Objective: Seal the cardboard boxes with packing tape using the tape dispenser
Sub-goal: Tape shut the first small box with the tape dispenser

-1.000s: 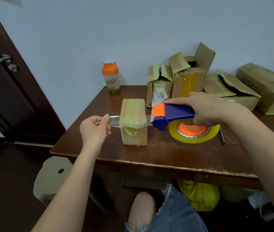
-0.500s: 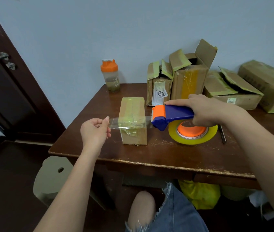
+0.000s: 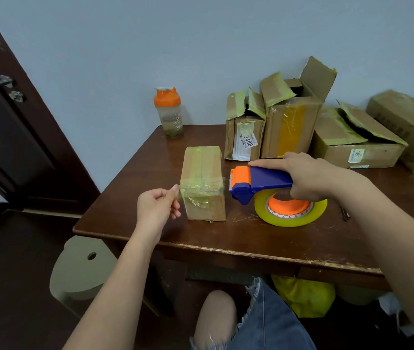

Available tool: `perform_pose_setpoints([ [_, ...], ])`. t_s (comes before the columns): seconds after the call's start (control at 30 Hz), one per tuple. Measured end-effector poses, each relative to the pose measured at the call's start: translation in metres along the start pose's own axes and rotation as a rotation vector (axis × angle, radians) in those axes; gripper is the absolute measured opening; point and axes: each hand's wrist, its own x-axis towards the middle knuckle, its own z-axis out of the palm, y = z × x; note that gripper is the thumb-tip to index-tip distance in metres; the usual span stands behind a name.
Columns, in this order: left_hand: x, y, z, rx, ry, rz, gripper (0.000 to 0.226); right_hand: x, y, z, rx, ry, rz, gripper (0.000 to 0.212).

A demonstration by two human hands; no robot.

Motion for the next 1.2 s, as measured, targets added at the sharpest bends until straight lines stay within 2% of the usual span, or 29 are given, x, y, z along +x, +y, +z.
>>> perform_pose_setpoints([
  [0.17,0.001,0.004,0.002,-0.019,-0.053,-0.066,0.033,0.0,-0.006,0.0,-0.029,0.003,0.007,0.088],
  [0.43,0.005,0.003,0.002,0.124,-0.079,-0.036,0.036,0.007,-0.013,0.001,-0.062,-0.015,0.026,0.086],
  [0.57,0.005,-0.011,-0.003,0.361,-0.062,-0.095,0.034,0.006,-0.015,-0.002,-0.057,-0.039,0.039,0.086],
  [0.67,0.0,-0.013,-0.003,0.401,0.065,0.067,0.034,0.005,-0.016,-0.003,-0.054,-0.039,0.038,0.085],
  [0.77,-0.013,0.006,-0.001,0.291,0.306,0.477,0.018,0.005,-0.016,-0.002,-0.05,-0.038,0.042,0.086],
  [0.8,-0.017,0.011,0.001,0.256,0.34,0.642,0.021,0.006,-0.016,-0.002,-0.051,-0.039,0.044,0.086],
  [0.87,-0.021,0.011,0.008,0.261,0.253,0.857,0.027,0.006,-0.015,-0.002,-0.046,-0.046,0.044,0.087],
  [0.97,-0.02,-0.005,0.016,0.398,0.027,0.818,0.034,0.007,-0.016,-0.003,-0.044,-0.055,0.041,0.088],
  [1.07,-0.016,-0.007,0.016,0.537,0.014,0.849,0.036,0.007,-0.017,-0.004,-0.028,-0.067,0.048,0.088],
  [1.2,-0.022,-0.006,0.016,0.701,-0.073,0.939,0.053,0.005,-0.02,-0.004,-0.024,-0.068,0.059,0.089],
])
